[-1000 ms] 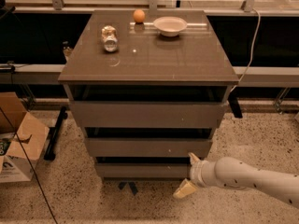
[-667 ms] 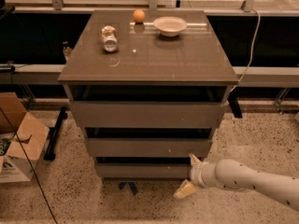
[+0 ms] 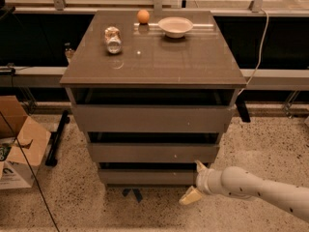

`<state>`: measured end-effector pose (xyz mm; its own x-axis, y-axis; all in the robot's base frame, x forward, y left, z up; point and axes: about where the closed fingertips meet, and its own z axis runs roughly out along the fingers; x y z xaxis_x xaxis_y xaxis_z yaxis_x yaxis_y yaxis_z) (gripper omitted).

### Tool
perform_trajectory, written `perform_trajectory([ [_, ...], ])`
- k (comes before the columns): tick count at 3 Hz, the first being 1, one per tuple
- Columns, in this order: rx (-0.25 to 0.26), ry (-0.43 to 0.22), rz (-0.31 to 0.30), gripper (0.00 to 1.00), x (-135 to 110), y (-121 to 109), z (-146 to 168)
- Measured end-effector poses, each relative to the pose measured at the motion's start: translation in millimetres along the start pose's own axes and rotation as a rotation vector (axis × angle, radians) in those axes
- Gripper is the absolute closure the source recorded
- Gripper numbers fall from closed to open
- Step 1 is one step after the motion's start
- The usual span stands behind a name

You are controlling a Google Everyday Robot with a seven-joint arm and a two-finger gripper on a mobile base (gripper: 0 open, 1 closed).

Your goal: Open bottom drawer

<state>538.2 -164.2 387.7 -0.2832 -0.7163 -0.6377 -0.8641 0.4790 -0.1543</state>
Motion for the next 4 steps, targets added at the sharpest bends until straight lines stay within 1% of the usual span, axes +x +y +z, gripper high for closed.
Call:
perform_trajectory([
  [1, 0.035, -0.008, 0.028, 0.00, 11, -4, 12],
  [2, 0.057, -0.026, 0.064, 0.00, 26, -8, 30],
  [4, 0.072, -0.047, 0.113, 0.00, 48, -19, 65],
])
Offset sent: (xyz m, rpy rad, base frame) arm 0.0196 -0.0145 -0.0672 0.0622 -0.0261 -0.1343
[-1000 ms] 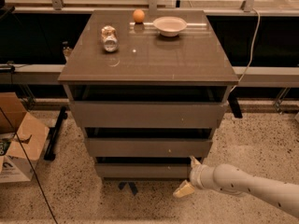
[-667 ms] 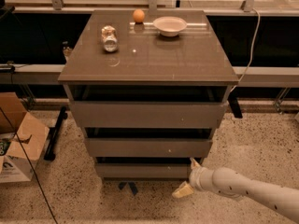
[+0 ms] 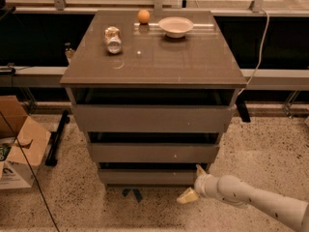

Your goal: Open bottom drawer

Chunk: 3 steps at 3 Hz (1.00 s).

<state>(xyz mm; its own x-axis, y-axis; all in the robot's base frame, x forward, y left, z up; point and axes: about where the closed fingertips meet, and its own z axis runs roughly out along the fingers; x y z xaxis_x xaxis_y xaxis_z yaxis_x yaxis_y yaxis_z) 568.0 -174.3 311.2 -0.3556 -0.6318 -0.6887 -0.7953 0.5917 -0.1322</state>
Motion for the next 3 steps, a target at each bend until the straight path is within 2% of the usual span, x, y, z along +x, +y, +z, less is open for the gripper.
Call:
perform_trajectory([
  [3, -0.016, -0.008, 0.108, 0.00, 44, -31, 51],
])
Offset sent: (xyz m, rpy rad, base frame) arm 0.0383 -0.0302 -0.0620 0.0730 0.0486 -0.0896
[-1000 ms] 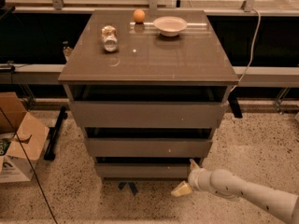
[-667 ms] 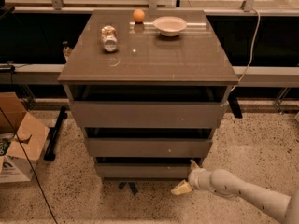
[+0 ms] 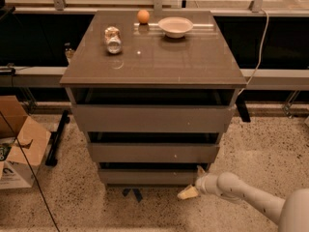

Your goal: Open bottom drawer

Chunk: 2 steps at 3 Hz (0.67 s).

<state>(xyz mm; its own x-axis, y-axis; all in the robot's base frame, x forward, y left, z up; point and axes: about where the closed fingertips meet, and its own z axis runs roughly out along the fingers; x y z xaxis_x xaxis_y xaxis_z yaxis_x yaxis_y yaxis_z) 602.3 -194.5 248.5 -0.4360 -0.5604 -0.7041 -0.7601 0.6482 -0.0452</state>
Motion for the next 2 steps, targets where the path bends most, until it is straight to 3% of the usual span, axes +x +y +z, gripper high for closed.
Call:
perform_trajectory([
  [2, -0.048, -0.002, 0.017, 0.00, 4, -16, 37],
])
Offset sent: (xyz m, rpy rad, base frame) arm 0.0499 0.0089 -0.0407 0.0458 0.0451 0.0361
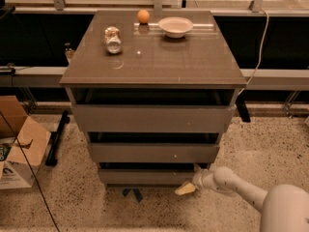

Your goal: Open bottom drawer

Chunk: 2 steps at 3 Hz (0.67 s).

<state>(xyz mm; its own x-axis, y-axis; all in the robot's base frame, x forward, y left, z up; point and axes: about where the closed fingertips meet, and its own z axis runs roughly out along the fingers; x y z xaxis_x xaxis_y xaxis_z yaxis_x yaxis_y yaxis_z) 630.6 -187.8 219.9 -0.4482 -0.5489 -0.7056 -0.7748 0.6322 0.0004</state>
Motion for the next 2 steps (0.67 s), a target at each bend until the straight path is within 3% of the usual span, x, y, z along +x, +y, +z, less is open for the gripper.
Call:
perform_trajectory([
  [1, -0.049, 0.004, -0.005, 0.04, -3.1, -2.6, 24.9],
  [2, -0.062, 0.027, -0.006, 0.34, 2.2, -7.0, 26.9],
])
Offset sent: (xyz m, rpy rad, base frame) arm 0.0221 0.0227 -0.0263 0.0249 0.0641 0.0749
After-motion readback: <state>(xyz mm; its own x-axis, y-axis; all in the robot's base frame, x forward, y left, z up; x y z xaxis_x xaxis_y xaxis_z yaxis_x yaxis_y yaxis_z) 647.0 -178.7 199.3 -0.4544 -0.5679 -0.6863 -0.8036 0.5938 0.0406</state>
